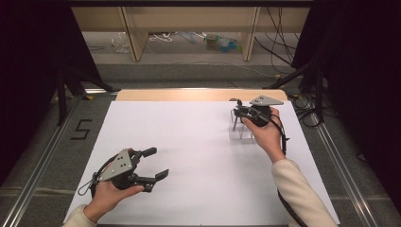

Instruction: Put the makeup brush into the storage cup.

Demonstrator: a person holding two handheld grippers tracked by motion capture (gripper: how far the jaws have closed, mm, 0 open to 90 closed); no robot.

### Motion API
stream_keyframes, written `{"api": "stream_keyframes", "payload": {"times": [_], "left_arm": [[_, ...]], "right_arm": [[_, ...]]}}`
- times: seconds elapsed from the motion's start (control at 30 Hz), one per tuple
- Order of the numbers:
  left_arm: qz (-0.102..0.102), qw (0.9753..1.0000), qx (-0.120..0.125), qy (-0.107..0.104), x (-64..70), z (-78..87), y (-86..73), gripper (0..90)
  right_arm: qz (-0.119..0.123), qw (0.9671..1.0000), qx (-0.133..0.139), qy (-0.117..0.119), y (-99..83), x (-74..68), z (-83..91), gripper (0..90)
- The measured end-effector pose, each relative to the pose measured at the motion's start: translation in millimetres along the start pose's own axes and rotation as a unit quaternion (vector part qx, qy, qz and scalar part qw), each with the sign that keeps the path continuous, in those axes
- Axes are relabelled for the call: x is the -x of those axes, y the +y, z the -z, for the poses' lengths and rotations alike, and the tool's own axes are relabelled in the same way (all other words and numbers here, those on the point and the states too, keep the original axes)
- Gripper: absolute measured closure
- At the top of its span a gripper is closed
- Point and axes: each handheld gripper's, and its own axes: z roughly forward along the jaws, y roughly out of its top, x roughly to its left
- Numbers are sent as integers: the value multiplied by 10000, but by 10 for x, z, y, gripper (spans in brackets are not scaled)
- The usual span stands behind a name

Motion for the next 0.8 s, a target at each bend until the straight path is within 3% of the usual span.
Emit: {"api": "stream_keyframes", "payload": {"times": [0.03, 0.1, 0.13, 0.2, 0.4, 0.8], "left_arm": [[0, 10000, -5, 4, 0, 2, 1, 167], [-7, 10000, -5, 0, 0, 2, 2, 167], [-9, 10000, -5, -1, 1, 2, 2, 167], [-2, 10000, 0, -2, 3, 3, 2, 167], [-3, 10000, -1, 0, 3, 3, 4, 167], [-8, 10000, -2, 20, 2, 6, 4, 167]], "right_arm": [[51, 10000, 34, 12, 3, 5, -13, 431], [63, 10000, 34, -47, 4, -12, -27, 218], [141, 9998, 46, -103, 7, -10, -18, 182], [273, 9995, 44, -145, 11, -2, -3, 180], [259, 9991, 224, -255, 5, 37, 53, 175], [332, 9989, 287, -143, -23, 15, 269, 170]]}}
